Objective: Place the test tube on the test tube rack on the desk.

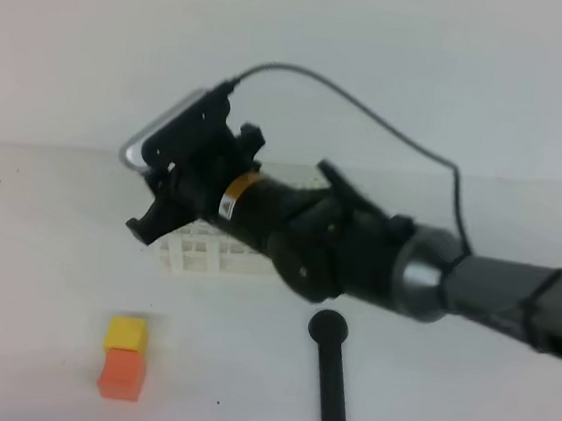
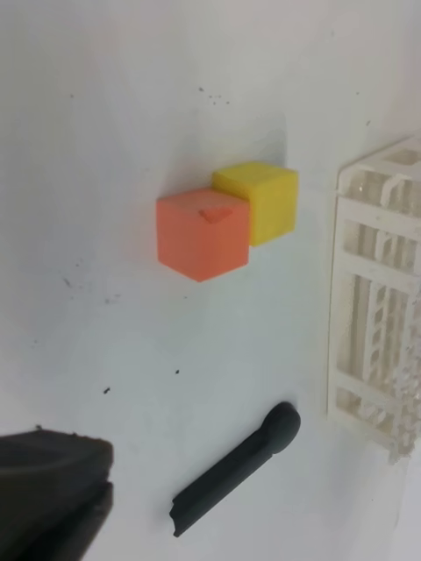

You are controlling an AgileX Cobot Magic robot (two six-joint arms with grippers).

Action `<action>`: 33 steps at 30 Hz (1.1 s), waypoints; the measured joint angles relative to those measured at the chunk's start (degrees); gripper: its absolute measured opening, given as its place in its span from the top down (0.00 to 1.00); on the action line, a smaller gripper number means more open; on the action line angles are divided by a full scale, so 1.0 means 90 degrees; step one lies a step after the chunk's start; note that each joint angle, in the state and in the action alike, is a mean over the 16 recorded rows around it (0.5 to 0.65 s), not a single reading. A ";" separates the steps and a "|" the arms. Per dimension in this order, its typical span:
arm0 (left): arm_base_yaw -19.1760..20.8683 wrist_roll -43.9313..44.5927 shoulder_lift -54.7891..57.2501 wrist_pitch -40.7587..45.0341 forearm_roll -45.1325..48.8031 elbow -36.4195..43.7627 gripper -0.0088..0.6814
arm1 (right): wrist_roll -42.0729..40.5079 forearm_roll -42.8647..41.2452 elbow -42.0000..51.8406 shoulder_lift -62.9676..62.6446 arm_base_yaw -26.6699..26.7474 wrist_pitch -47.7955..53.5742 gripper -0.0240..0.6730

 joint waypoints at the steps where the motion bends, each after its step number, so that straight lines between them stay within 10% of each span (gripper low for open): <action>1: 0.0000 0.0001 0.0000 0.0006 0.0000 0.0000 0.98 | -0.0132 -0.0022 0.0001 -0.0143 -0.0004 0.0193 0.60; 11: 0.0000 0.0002 0.0003 0.0013 0.0003 0.0012 0.98 | -0.1211 -0.0144 0.0014 -0.1657 -0.0092 0.2282 0.94; 33: 0.0000 0.0000 0.0016 0.0000 0.0003 0.0012 0.98 | -0.1622 0.0098 0.3526 -0.4735 -0.1385 0.1970 0.97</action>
